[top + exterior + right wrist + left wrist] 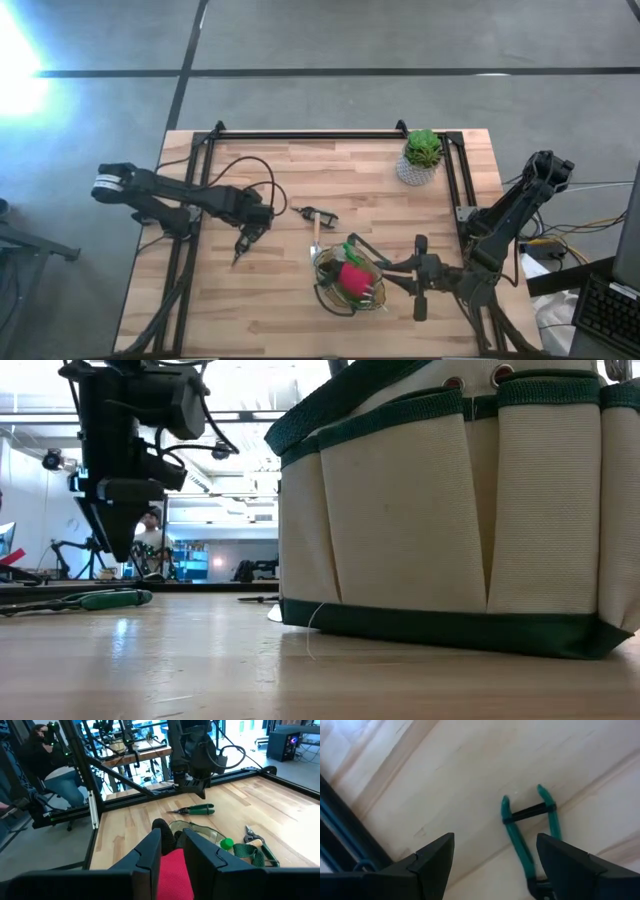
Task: Pick & Place Garden tools in Gardening bag
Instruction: Put the left green shear scissors into the white gardening bag
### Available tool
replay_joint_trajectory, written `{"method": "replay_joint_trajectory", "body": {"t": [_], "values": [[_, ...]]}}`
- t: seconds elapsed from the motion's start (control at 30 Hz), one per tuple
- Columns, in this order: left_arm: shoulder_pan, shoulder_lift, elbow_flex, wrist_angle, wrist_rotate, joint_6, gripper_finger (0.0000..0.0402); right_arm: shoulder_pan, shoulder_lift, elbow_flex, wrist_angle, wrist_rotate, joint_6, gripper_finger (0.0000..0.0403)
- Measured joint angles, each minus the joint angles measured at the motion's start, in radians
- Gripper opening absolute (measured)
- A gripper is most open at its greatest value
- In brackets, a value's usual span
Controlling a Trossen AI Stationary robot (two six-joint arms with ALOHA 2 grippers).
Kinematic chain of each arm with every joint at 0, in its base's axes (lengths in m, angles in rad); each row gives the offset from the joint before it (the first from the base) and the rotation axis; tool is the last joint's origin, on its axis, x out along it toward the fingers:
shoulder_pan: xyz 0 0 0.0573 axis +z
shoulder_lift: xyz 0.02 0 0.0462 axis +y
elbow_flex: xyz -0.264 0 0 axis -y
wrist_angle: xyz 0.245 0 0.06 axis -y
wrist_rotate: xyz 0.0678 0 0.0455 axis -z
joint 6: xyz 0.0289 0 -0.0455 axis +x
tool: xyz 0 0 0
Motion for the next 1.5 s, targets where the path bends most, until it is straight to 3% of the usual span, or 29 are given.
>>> {"method": "replay_joint_trajectory", "body": {"t": [0.33,0.7,0.9,1.13,1.5], "values": [[0.035,0.000,-0.021,0.063,0.021,0.022,0.0284,0.000,0.000,0.000,0.000,0.000,0.000,0.0063],[0.083,0.000,-0.186,0.265,0.144,0.021,0.0271,0.000,0.000,0.000,0.000,0.000,0.000,0.0070],[0.083,-0.004,-0.249,0.372,0.158,0.026,0.0199,0.000,0.000,0.000,0.000,0.000,-0.003,0.0061],[0.083,-0.003,-0.258,0.420,0.158,0.094,0.0026,0.000,0.000,0.000,0.001,0.001,-0.003,0.0065],[0.083,-0.033,-0.198,0.565,0.125,0.316,0.0026,0.000,0.000,0.000,0.001,0.001,-0.004,0.0060]]}}
